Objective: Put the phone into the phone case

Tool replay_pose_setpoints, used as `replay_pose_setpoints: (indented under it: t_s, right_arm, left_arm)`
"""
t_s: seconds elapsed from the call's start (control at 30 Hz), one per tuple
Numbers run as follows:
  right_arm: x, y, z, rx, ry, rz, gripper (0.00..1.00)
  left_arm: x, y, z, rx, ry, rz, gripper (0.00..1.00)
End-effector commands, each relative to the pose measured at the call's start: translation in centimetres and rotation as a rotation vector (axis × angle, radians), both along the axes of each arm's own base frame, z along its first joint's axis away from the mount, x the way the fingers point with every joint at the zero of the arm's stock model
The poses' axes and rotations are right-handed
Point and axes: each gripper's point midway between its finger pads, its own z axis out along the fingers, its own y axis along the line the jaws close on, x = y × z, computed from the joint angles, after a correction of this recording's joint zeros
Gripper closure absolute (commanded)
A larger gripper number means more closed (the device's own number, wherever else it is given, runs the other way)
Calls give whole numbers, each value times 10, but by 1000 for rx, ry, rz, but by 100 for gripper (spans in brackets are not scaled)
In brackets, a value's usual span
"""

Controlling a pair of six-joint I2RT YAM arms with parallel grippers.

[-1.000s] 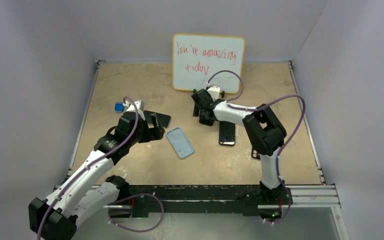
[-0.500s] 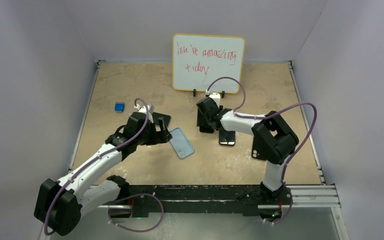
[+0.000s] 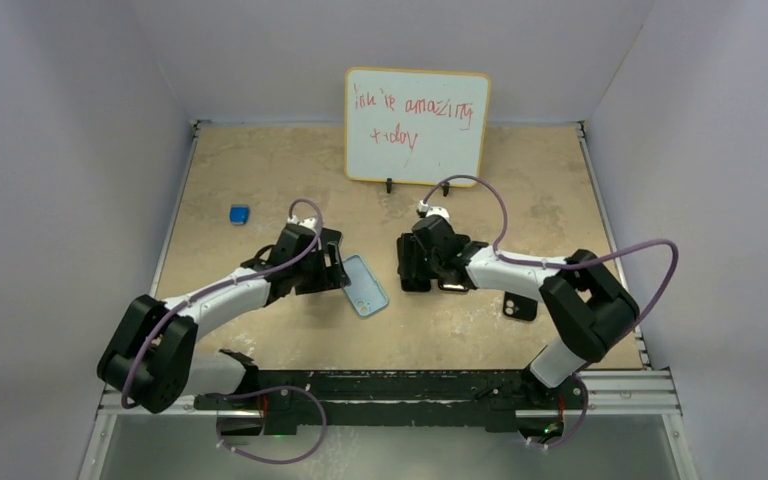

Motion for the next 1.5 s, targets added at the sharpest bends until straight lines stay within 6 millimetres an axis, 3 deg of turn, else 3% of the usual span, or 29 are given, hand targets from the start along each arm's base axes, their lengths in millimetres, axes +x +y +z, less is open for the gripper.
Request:
replay_pose_setpoints:
  t_s: [0.0, 0.23, 0.37, 0.63, 0.87, 1.13, 1.33, 1.47]
  right_arm:
    - [-10, 25, 30, 167, -48, 99, 62]
    - [-28, 35, 54, 286, -69, 172, 64]
    - [-34, 35, 55, 321, -63, 170, 65]
    - [-41, 35, 28, 304, -7, 173, 66]
    - [-44, 42, 22, 332, 10, 171, 66]
    - [-40, 36, 1, 92, -17, 113, 62]
    - [-54, 65, 7, 139, -14, 192, 64]
    - [-60, 79, 12, 180, -25, 214, 65]
  left_arm:
    - [22, -10, 8, -39, -64, 17, 30]
    - [24, -17, -7, -47, -32, -8, 38]
    - [24, -19, -11, -43, -18, -27, 51]
    - [17, -25, -9, -74, -8, -71, 54]
    - [15, -36, -2, -130, -19, -118, 57]
    - [14, -40, 3, -143, -20, -149, 58]
    - [11, -42, 2, -151, -20, -174, 65]
    - [8, -47, 6, -184, -32, -199, 75]
